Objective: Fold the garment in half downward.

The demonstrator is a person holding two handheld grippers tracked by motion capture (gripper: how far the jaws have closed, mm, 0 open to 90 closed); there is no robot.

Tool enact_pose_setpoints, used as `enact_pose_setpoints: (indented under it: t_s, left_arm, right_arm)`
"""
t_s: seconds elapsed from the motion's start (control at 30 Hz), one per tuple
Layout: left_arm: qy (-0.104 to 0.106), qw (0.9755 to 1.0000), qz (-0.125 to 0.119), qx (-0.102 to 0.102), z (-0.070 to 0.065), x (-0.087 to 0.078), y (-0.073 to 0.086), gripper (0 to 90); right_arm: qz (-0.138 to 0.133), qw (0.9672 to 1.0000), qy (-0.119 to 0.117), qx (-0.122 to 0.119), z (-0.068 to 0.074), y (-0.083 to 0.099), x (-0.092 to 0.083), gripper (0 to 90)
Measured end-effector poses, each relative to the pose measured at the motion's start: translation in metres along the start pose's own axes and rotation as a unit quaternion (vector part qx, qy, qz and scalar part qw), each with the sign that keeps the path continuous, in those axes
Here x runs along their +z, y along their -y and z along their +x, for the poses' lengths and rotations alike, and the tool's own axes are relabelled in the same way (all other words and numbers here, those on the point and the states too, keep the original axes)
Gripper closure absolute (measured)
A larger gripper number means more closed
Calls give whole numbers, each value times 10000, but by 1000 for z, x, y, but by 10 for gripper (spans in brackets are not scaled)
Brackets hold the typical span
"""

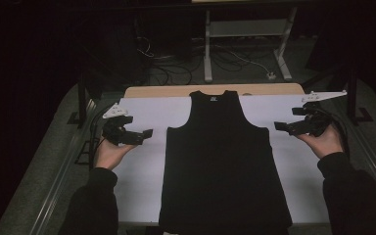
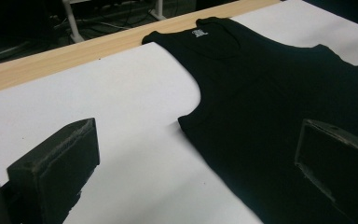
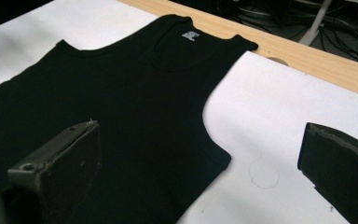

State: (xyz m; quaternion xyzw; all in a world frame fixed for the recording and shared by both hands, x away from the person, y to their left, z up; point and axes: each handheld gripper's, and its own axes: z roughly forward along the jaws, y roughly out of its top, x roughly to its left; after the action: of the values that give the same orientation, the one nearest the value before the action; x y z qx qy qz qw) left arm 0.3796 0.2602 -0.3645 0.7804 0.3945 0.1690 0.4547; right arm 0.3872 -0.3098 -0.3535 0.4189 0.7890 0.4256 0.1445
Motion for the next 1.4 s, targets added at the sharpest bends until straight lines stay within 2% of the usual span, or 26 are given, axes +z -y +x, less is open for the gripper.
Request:
enact_pose_setpoints:
  t_s: [0.27,0.57,0.83,1.1,1.4]
  left_arm:
    - [81,9998,-60,-179,8,9,2,0]
    - [151,9996,137,-202,11,24,2,0]
    - [232,9991,284,-209,12,36,-2,0]
    - [273,9983,390,-331,17,49,2,0]
    - [353,9970,505,-467,21,63,7,0]
  right_arm:
    - [72,9999,-22,88,-7,2,10,0]
    - [236,9995,-67,206,-14,3,25,0]
    - [305,9991,-73,269,-19,2,30,0]
    - [382,9987,-134,295,-24,2,37,0]
    - [538,9976,-142,418,-31,7,52,0]
